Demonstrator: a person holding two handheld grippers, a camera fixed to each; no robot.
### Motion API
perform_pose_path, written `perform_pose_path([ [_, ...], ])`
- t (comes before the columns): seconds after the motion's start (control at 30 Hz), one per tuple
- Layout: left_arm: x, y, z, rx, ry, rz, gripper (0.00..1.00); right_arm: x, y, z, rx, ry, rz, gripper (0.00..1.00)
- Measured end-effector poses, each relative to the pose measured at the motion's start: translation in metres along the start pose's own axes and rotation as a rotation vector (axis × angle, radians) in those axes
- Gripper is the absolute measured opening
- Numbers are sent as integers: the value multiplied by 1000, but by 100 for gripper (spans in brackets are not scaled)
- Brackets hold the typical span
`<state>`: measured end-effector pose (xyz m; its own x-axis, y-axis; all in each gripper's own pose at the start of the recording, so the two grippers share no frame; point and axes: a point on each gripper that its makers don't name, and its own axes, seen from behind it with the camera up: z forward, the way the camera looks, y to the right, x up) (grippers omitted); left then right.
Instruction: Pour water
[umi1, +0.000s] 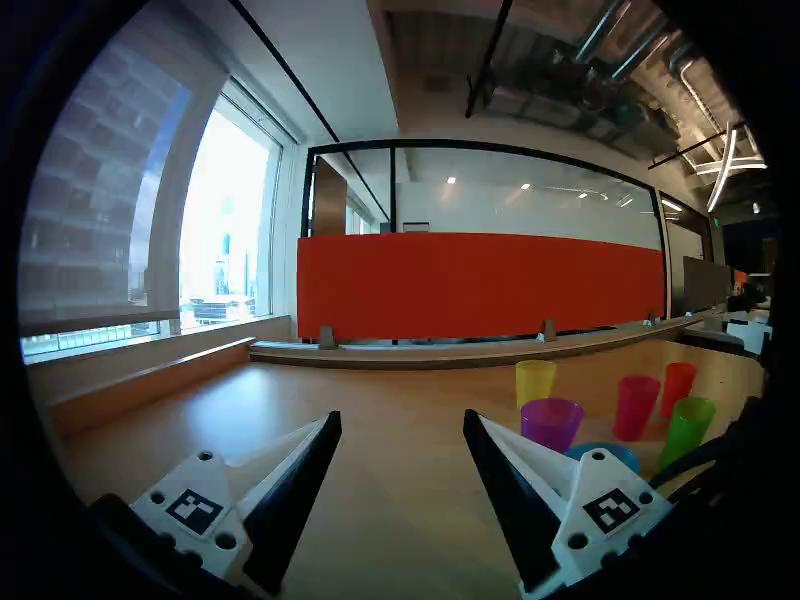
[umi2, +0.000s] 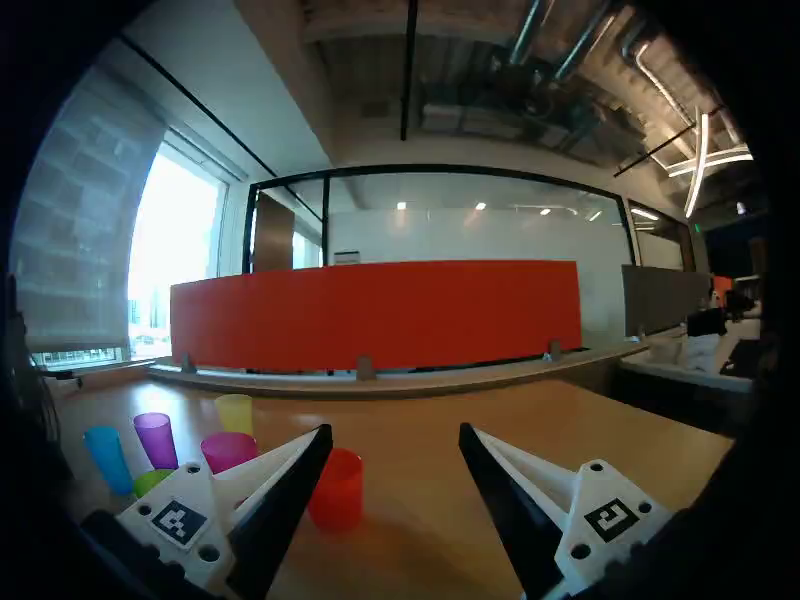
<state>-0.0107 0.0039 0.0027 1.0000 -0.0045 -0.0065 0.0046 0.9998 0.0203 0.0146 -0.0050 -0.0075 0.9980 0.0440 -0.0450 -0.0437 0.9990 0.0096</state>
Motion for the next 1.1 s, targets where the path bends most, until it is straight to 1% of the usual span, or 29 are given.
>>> perform_pose_path([
  [0.17,0,0,0,0,0,0,90,-1,2,0,1,2,-17,98],
  [0.3,0,1,0,0,0,0,90,-3,3,0,-2,1,-13,98],
  [0.4,0,1,0,0,0,0,90,-6,4,1,0,-7,-10,98],
  [0.67,0,0,-1,0,0,0,90,-13,8,4,-17,-34,-32,98],
  [0.87,0,0,-1,0,0,0,90,-14,4,5,-9,-41,-45,98],
  [1.1,0,0,1,0,0,0,90,-14,4,6,-11,-42,-45,98],
])
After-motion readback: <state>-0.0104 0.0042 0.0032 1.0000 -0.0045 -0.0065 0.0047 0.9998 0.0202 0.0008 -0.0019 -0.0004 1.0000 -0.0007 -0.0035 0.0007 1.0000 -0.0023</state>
